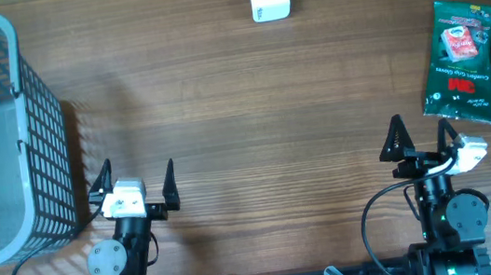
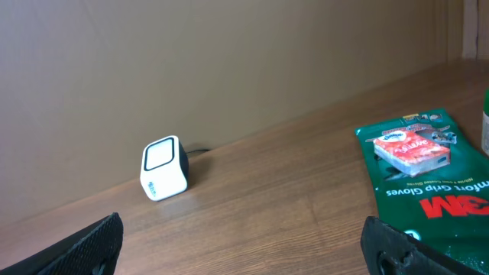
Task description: Scan the item barcode
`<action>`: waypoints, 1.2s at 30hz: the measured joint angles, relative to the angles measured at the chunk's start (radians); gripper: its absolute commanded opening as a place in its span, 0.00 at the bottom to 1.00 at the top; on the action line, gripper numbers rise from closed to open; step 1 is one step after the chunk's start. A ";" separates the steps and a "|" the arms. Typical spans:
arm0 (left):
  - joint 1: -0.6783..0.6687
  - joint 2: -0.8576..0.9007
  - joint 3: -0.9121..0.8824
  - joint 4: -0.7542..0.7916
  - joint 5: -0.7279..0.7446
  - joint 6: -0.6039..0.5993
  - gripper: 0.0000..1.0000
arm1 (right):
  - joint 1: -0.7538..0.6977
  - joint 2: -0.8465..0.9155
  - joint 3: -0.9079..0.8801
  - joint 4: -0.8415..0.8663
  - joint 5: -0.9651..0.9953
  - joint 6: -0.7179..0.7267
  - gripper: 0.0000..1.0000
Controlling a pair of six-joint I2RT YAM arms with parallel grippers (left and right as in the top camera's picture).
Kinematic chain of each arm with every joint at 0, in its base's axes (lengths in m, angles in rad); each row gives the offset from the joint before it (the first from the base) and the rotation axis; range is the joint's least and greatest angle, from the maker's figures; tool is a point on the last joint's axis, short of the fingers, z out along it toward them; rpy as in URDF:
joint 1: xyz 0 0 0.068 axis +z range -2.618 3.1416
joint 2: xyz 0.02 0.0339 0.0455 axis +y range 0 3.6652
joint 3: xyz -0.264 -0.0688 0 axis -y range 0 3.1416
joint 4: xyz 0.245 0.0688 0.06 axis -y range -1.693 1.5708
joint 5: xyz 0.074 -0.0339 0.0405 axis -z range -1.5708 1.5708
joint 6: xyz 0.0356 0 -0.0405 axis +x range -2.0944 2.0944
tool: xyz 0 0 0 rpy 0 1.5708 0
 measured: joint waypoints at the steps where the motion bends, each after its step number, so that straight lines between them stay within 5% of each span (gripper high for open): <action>1: 0.000 0.000 0.000 0.000 0.000 0.000 1.00 | 0.000 0.000 0.000 0.000 0.000 0.000 1.00; 11: 0.000 0.000 0.000 0.000 0.000 0.000 1.00 | 0.000 0.000 0.000 0.000 0.000 -0.043 1.00; 23: 0.000 0.000 0.000 0.000 0.000 0.000 1.00 | 0.000 0.074 0.000 -0.004 -0.040 -0.373 1.00; 36: 0.000 0.000 0.000 0.000 0.000 0.000 1.00 | 0.000 0.140 0.000 -0.004 -0.043 -0.415 1.00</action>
